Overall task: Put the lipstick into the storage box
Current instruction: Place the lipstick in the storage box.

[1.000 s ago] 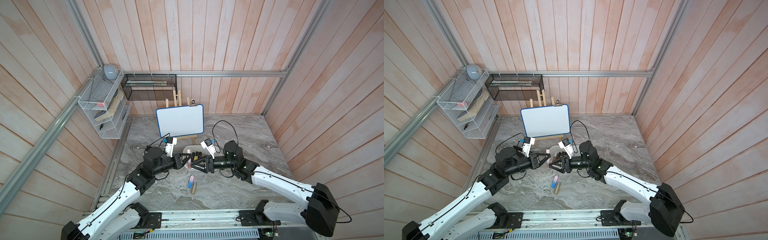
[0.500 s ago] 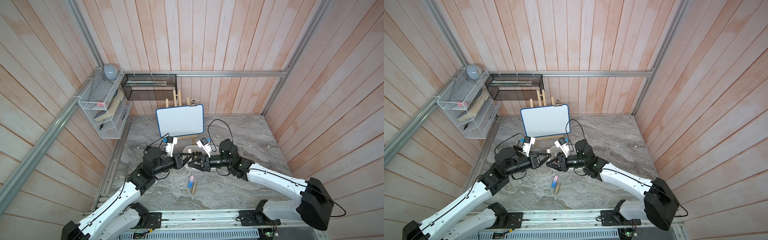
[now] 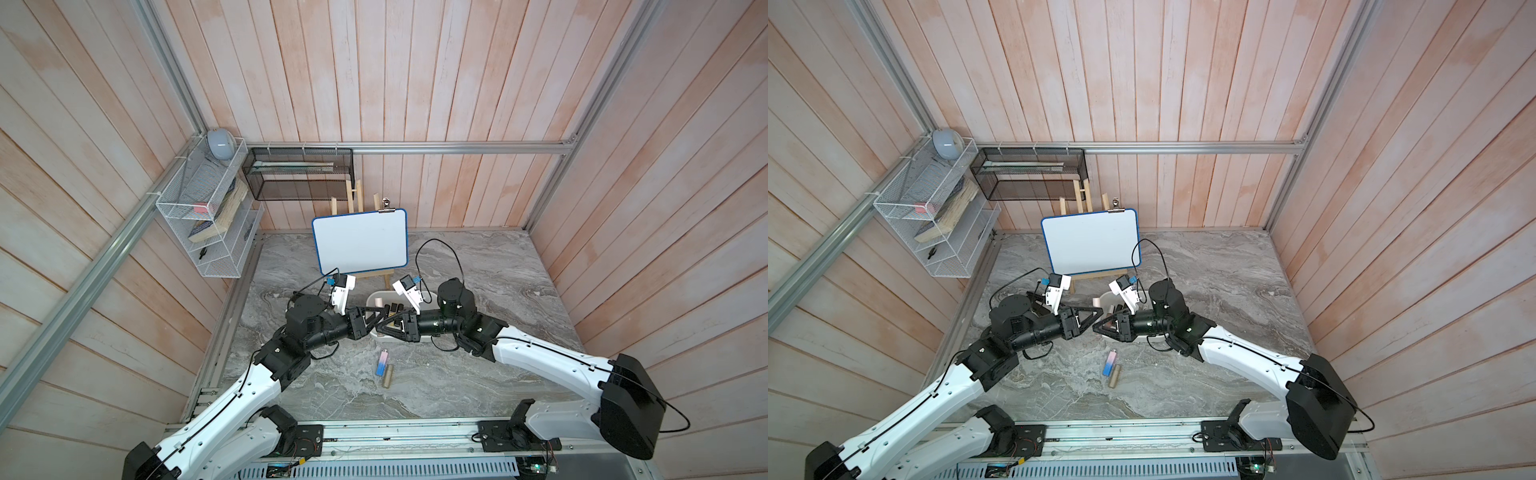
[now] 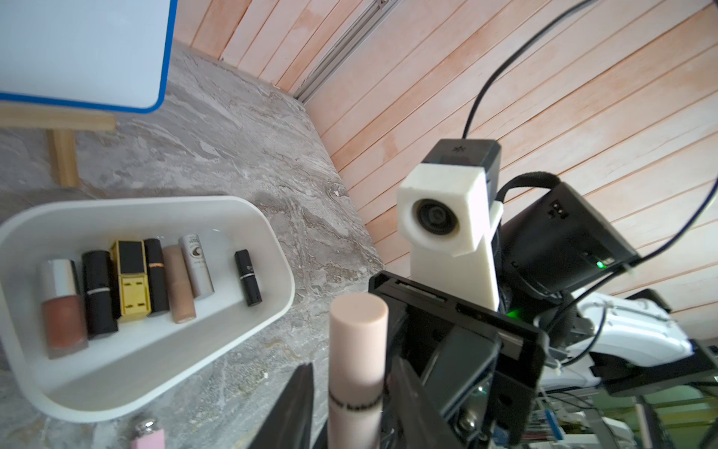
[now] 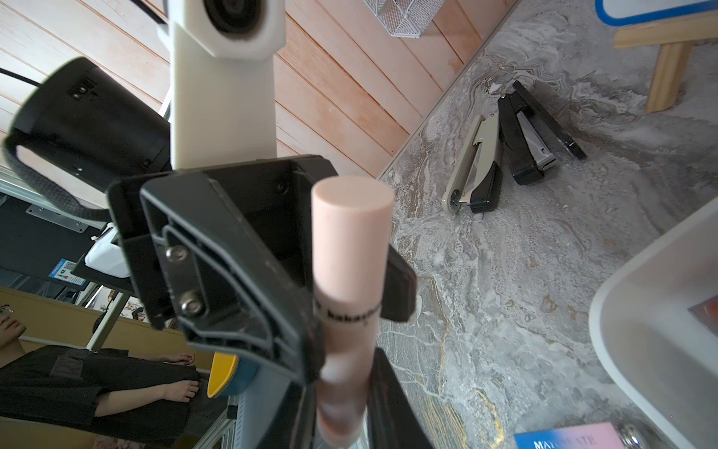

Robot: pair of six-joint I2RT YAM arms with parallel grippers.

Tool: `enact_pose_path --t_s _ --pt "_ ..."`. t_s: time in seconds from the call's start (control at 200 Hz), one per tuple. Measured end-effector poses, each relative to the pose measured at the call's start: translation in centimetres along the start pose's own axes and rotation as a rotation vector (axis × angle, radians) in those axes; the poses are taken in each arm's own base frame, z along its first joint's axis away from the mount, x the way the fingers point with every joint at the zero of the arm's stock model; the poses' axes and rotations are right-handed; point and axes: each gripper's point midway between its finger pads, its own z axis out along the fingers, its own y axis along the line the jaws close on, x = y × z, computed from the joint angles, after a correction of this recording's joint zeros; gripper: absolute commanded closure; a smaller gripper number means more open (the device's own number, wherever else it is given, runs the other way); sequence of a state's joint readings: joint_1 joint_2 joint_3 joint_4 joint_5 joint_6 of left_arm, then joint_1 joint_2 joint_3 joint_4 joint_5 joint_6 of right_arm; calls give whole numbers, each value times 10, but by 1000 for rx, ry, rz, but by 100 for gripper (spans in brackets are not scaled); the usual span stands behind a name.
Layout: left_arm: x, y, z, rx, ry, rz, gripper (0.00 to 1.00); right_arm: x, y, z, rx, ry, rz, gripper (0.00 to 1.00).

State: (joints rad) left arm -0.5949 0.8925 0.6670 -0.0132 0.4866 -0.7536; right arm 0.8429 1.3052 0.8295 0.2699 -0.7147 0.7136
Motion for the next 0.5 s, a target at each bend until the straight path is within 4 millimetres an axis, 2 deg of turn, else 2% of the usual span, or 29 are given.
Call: enact_pose_path --t_s 0.1,0.23,0.37,0.5 --pt "1 1 -1 -6 2 4 34 -2 -3 0 20 -11 4 87" --pt "0 0 -5 -13 -7 18 26 -10 -16 -6 71 -37 27 87" --pt "1 2 -10 -35 -14 33 25 -24 -55 -27 207 -97 99 87" --pt "4 11 -13 -85 -9 41 25 -34 -100 -61 381 -162 181 86"
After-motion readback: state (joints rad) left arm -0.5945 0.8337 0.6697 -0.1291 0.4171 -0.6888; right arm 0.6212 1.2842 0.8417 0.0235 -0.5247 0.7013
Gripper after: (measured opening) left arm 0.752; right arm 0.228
